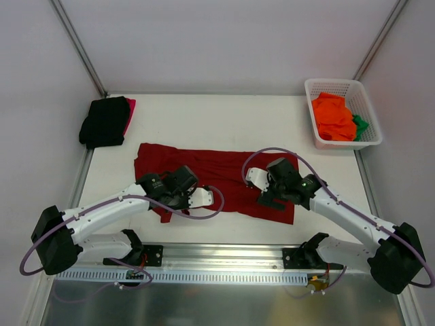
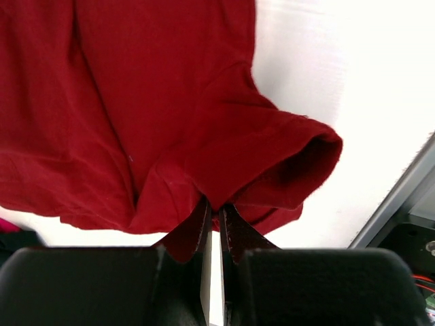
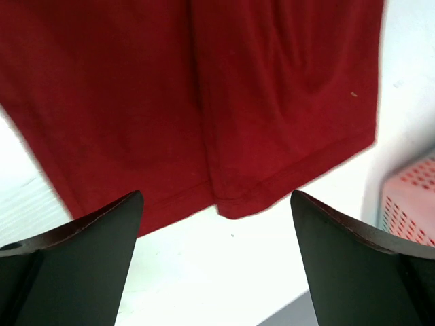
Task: Fold and stack the t-shirts
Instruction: Fold the tshirt
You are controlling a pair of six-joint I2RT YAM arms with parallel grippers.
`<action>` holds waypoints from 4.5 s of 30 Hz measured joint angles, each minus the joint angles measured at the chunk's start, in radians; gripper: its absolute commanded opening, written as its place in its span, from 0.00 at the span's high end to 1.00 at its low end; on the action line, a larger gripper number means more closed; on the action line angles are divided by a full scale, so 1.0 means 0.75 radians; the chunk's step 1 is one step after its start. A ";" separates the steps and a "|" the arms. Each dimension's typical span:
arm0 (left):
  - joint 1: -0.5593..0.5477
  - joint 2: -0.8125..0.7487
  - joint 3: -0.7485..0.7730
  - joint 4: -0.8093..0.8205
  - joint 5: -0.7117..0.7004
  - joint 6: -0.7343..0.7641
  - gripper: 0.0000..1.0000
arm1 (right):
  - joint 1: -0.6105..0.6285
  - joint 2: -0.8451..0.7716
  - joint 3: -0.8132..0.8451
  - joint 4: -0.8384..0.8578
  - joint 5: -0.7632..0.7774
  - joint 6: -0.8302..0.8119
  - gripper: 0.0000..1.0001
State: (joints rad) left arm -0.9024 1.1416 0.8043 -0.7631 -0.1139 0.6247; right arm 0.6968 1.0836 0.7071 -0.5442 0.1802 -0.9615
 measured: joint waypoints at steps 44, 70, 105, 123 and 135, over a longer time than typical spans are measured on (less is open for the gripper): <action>0.124 0.079 -0.037 0.074 0.026 0.064 1.00 | 0.592 0.362 -0.103 -0.062 0.297 0.023 0.28; 0.259 -0.031 -0.030 0.077 -0.005 0.114 1.00 | 0.243 0.193 -0.040 -0.083 0.197 -0.023 1.00; 0.586 0.124 0.162 0.220 0.039 0.297 1.00 | -0.073 0.376 0.213 0.132 0.178 -0.122 1.00; 0.817 0.347 0.234 0.408 0.144 0.346 1.00 | -0.175 0.601 0.346 0.291 0.156 -0.176 1.00; 0.839 0.491 0.321 0.481 0.197 0.339 1.00 | -0.225 0.671 0.347 0.321 0.137 -0.201 1.00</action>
State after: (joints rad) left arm -0.2729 1.5101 1.0451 -0.4023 0.0338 0.8791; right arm 0.5278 1.5867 0.9672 -0.3031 0.2829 -1.1126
